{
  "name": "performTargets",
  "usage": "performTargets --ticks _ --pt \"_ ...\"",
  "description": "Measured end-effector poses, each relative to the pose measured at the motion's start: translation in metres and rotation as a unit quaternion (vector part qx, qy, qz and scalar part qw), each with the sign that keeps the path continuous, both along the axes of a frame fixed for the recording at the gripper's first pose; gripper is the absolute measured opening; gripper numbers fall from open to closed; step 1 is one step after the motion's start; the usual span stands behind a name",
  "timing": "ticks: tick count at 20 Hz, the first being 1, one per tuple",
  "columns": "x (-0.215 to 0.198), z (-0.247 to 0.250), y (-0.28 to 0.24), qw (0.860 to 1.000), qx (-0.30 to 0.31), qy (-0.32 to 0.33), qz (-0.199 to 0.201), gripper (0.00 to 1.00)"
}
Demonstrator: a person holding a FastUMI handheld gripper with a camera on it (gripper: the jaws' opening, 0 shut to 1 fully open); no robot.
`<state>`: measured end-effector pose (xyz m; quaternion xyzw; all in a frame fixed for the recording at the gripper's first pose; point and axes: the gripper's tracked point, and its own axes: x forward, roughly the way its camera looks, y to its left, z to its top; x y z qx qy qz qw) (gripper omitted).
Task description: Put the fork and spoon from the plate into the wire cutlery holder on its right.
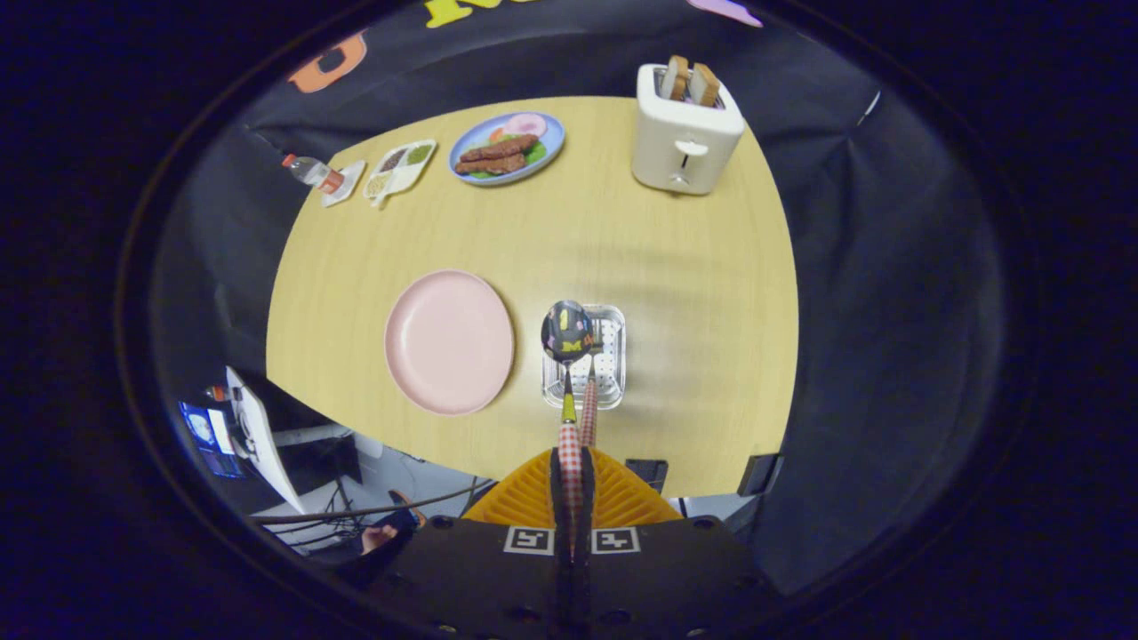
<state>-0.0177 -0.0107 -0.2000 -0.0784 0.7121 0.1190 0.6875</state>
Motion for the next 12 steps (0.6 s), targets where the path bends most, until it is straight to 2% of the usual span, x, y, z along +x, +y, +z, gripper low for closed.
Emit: performTargets --ticks 6,12 --pt "-0.009 -0.018 -0.001 0.993 -0.033 0.097 -0.052 0.01" --pt "0.001 -0.026 0.002 0.992 -0.048 0.107 -0.045 0.02"
